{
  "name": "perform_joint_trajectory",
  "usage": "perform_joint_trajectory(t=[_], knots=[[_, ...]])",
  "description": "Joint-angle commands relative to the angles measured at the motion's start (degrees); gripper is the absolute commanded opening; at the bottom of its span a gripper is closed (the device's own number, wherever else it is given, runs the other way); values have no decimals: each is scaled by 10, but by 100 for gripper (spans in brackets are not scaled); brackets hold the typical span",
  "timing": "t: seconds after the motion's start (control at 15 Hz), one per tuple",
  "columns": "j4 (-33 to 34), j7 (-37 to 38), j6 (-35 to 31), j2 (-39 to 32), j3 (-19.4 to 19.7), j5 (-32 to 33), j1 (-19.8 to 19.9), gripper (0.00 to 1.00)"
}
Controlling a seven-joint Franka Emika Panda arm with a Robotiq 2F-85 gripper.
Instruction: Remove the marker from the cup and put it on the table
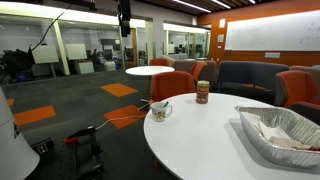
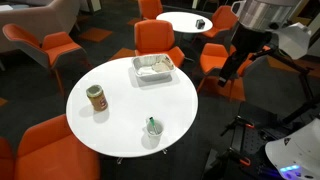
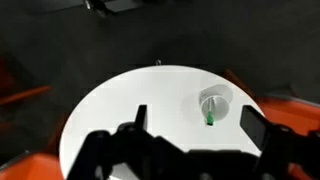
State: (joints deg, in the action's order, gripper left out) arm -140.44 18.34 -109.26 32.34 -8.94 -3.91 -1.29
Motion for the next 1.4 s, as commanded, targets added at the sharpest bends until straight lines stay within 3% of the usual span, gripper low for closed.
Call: perform_joint_trajectory(t=[0.0, 0.6, 0.73, 1.33], knots=[[1, 1, 2, 0, 2, 1, -2, 100], [1, 1, 2, 0, 2, 1, -2, 100], [-2, -2, -24, -17, 3, -2, -2, 100], [-42, 10, -256, -131, -5, 8, -5, 100]])
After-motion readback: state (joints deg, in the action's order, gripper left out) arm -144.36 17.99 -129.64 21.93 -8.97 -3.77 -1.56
